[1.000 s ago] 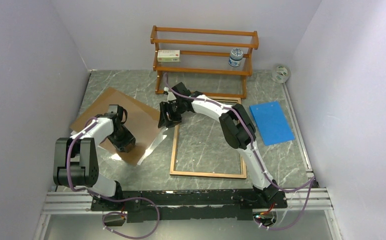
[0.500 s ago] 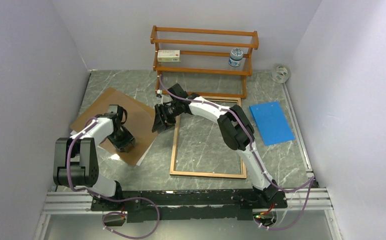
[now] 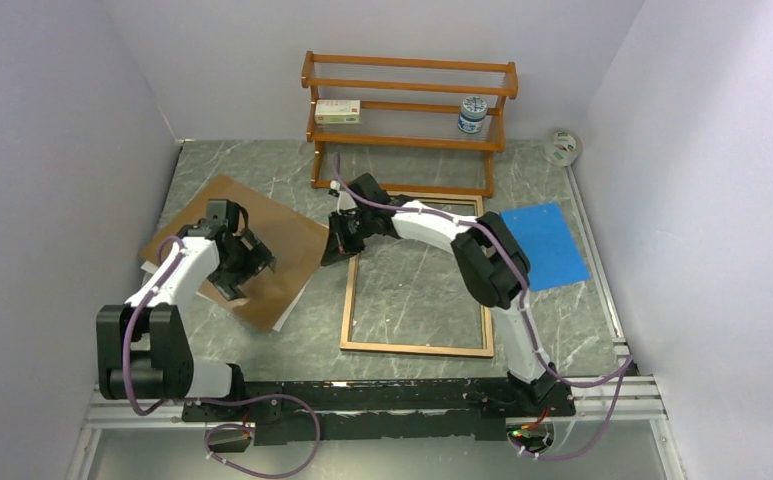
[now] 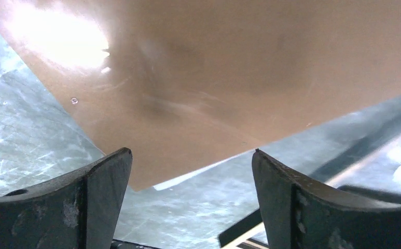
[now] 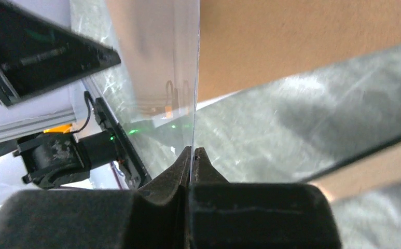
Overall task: Put the photo into the frame
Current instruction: Pick up the photo frame item at the center of the board.
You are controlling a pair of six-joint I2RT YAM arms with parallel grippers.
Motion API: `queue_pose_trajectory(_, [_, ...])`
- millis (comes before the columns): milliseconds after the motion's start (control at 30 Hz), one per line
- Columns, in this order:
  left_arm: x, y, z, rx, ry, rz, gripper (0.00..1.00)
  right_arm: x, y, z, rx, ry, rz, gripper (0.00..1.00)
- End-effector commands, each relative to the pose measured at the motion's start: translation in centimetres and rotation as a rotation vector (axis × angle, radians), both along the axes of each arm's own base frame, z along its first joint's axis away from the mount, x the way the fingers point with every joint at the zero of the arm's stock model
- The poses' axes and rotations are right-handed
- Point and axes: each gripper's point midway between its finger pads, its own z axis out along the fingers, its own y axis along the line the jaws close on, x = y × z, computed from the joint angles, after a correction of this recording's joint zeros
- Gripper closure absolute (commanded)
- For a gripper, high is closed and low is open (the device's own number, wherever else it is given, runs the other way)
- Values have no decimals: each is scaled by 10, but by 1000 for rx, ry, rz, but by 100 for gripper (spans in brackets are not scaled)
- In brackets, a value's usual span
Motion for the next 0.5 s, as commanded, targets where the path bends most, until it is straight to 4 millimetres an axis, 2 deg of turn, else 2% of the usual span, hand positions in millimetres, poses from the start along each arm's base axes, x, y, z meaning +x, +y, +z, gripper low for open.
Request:
queue_pose_trajectory(0, [16,-2,45,-8,-104,-17,6,11,-14,87,123,-196,-79,100])
queue_pose_trajectory(200, [15,-9,60,-43,-114,-56,6,1,-66,115,155,-188,-166,100])
queue_pose_trajectory(300, [16,-18,61,-96,-133,-78,6,-7,-92,114,140,-143,-185,100])
queue_pose_trajectory(467, [15,-36,51,-199,-155,-93,6,-25,-131,111,140,-58,-251,100])
